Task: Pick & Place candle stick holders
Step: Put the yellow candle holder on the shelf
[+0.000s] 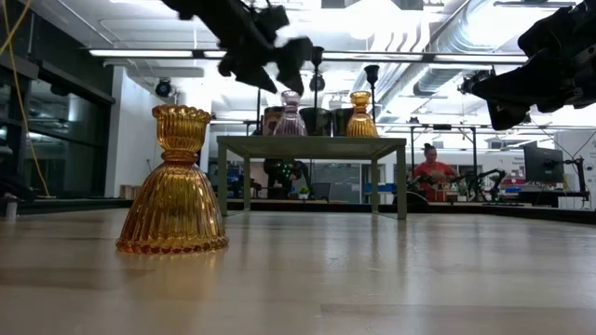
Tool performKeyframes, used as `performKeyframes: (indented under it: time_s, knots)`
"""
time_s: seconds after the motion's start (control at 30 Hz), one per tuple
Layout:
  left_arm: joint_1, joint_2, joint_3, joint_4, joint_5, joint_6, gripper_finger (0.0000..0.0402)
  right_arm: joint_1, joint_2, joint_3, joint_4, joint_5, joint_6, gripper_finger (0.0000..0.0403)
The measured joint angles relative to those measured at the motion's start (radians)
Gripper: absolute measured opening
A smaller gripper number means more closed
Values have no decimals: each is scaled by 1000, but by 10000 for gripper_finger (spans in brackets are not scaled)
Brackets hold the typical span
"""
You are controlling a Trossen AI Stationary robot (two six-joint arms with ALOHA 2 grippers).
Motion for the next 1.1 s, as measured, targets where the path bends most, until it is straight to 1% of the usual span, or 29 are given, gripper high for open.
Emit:
performKeyframes:
  time_s: [0.23, 0.37, 0.47, 0.57, 0.67, 0.77, 0.87, 1.1]
  knots:
    - [-96, -178, -179, 33, -42, -8, 301, 0, 0, 0, 0, 0, 0, 4]
    - [-167, -298, -290, 58, -38, -27, 301, 0, 0, 0, 0, 1, 0, 4]
    - [-220, -380, -371, 59, -3, -30, 301, 0, 0, 0, 0, 2, 0, 4]
    - [-278, -443, -450, 52, 79, -7, 301, 0, 0, 0, 0, 2, 0, 4]
    - [-333, -485, -517, 61, 210, 9, 301, 0, 0, 0, 0, 2, 0, 4]
    - [-379, -496, -566, 91, 363, 90, 301, 0, 0, 0, 0, 3, 0, 4]
    - [-416, -493, -622, 146, 487, 181, 301, 0, 0, 0, 0, 3, 0, 4]
    - [-455, -428, -720, 311, 642, 202, 301, 0, 0, 0, 0, 4, 0, 4]
